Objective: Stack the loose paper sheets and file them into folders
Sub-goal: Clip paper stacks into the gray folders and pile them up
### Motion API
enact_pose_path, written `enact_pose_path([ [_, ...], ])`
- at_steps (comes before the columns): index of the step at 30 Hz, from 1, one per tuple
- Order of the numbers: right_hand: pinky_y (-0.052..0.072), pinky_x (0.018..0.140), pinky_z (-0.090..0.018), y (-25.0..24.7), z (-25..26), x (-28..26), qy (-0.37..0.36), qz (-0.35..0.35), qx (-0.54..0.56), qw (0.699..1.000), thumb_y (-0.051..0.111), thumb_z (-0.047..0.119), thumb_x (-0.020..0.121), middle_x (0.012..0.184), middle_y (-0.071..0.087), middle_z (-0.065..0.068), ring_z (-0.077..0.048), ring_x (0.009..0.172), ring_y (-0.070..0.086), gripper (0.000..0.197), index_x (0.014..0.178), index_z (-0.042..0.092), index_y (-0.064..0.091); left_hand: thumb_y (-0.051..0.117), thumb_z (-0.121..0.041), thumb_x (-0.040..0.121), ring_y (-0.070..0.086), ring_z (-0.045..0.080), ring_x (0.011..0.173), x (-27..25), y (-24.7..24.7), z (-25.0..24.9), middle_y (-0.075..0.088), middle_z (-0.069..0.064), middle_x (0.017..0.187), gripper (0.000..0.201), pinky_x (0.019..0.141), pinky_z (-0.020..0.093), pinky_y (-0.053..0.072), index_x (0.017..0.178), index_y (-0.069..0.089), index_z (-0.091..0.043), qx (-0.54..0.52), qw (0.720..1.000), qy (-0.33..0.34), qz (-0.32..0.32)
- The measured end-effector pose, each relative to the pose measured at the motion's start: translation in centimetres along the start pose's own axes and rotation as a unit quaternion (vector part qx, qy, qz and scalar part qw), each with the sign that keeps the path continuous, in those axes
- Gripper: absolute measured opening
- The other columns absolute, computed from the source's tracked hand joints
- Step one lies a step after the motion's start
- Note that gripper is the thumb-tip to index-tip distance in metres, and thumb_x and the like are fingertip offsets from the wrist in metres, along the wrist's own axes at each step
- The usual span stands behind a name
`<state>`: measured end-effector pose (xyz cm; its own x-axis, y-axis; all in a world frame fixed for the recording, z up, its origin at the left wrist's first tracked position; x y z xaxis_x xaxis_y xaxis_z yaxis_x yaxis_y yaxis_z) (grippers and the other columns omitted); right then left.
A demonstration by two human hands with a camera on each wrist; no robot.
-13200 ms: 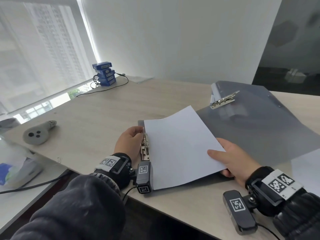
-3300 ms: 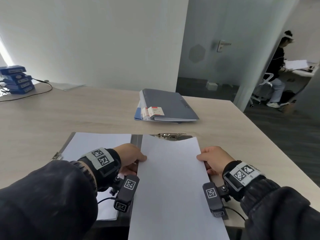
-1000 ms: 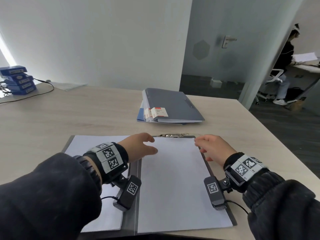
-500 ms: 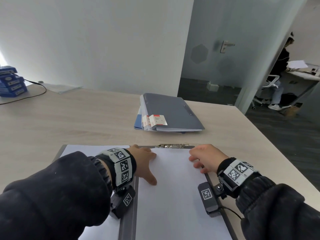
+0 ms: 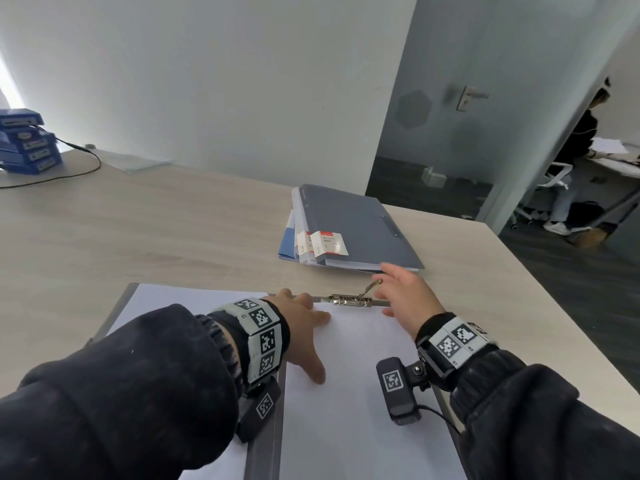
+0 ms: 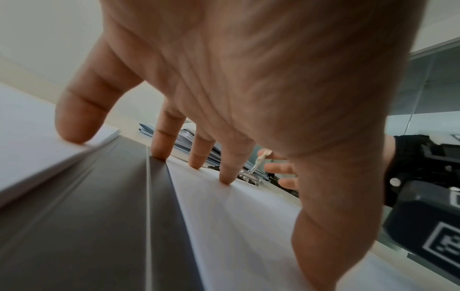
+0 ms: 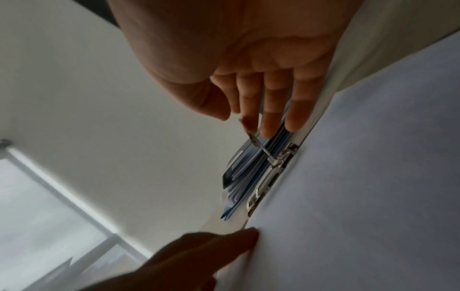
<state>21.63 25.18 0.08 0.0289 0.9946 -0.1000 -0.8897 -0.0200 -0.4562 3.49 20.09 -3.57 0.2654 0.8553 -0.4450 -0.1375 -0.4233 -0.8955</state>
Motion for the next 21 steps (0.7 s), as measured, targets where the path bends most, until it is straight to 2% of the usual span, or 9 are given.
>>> enact_pose_path([
  [2, 0.048, 0.096, -0.033, 1.7, 1.0, 0.0, -0.027, 0.047, -0.035, 0.998, 0.049, 0.006, 0.098, 0.134, 0.063, 0.003, -0.021, 0.117, 0.062, 0.054, 0.151, 0.017, 0.041, 0.066, -0.082, 0.065, 0.027, 0.025, 0.142, 0.0, 0.0, 0.0, 0.026, -0.010, 0.157, 0.107, 0.108, 0.053, 0.042, 0.155, 0.017, -0.050, 0.002, 1.000, -0.002, 0.001],
  [4, 0.040, 0.103, -0.024, 3.5, 1.5, -0.4, -0.043, 0.097, -0.077, 0.991, 0.045, 0.002, 0.099, 0.143, 0.057, 0.000, -0.013, 0.129, 0.055, 0.053, 0.150, 0.015, 0.042, 0.066, -0.082, 0.065, 0.027, 0.026, 0.143, 0.0, 0.0, 0.1, 0.026, -0.009, 0.158, 0.108, 0.108, 0.053, 0.042, 0.156, 0.017, -0.049, 0.006, 1.000, -0.004, 0.003],
  [7, 0.031, 0.107, -0.016, 5.1, 2.0, -0.8, -0.073, 0.133, -0.153, 0.977, 0.041, -0.001, 0.097, 0.151, 0.048, 0.002, -0.010, 0.138, 0.045, 0.057, 0.151, 0.016, 0.041, 0.066, -0.081, 0.066, 0.028, 0.027, 0.142, 0.1, -0.1, 0.0, 0.028, -0.008, 0.158, 0.108, 0.107, 0.053, 0.042, 0.156, 0.017, -0.048, 0.010, 1.000, -0.001, 0.000],
  [11, 0.030, 0.116, -0.026, 5.8, 2.5, -0.2, -0.125, 0.125, -0.308, 0.935, 0.042, 0.006, 0.094, 0.152, 0.042, 0.004, -0.013, 0.138, 0.041, 0.062, 0.153, 0.025, 0.039, 0.065, -0.081, 0.066, 0.029, 0.028, 0.141, 0.2, -0.1, -0.1, 0.030, -0.007, 0.157, 0.108, 0.107, 0.053, 0.042, 0.156, 0.017, -0.048, 0.013, 1.000, 0.002, -0.002],
  [15, 0.031, 0.117, -0.035, 7.1, 1.5, -0.2, -0.121, 0.171, -0.412, 0.887, 0.043, 0.014, 0.092, 0.156, 0.033, 0.007, -0.017, 0.142, 0.035, 0.069, 0.155, 0.039, 0.030, 0.064, -0.082, 0.067, 0.027, 0.027, 0.142, 0.3, -0.1, -0.1, 0.028, -0.007, 0.158, 0.107, 0.108, 0.053, 0.042, 0.156, 0.016, -0.048, 0.016, 1.000, 0.001, -0.001],
  [17, 0.033, 0.116, -0.035, 7.5, 1.2, -0.3, -0.113, 0.190, -0.447, 0.867, 0.042, 0.013, 0.092, 0.159, 0.031, 0.008, -0.019, 0.142, 0.035, 0.072, 0.155, 0.043, 0.026, 0.064, -0.082, 0.067, 0.027, 0.028, 0.142, 0.3, -0.1, -0.1, 0.028, -0.007, 0.158, 0.107, 0.107, 0.053, 0.042, 0.156, 0.016, -0.048, 0.016, 1.000, 0.000, 0.001],
  [19, 0.031, 0.118, -0.033, 7.8, 1.3, -0.3, -0.111, 0.200, -0.471, 0.852, 0.042, 0.012, 0.092, 0.161, 0.029, 0.010, -0.018, 0.145, 0.034, 0.073, 0.155, 0.043, 0.025, 0.064, -0.082, 0.067, 0.027, 0.028, 0.141, 0.4, 0.0, -0.1, 0.028, -0.006, 0.158, 0.106, 0.107, 0.053, 0.042, 0.156, 0.016, -0.049, 0.015, 1.000, 0.000, 0.004],
  [21, 0.031, 0.118, -0.035, 8.2, 1.1, -0.3, -0.108, 0.207, -0.495, 0.837, 0.041, 0.012, 0.092, 0.161, 0.029, 0.010, -0.020, 0.145, 0.034, 0.072, 0.155, 0.043, 0.025, 0.064, -0.081, 0.066, 0.027, 0.028, 0.141, 0.4, 0.1, 0.0, 0.028, -0.006, 0.157, 0.105, 0.106, 0.054, 0.043, 0.155, 0.018, -0.049, 0.013, 1.000, -0.001, 0.003],
])
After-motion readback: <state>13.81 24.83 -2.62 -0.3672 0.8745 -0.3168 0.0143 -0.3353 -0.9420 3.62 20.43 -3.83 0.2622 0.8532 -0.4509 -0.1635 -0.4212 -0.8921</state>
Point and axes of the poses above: each hand's wrist, its own x-axis towards the middle knuckle, its own y-axis out of the palm, z = x × y, the point moved 10 cm from there along x, towards the middle knuckle
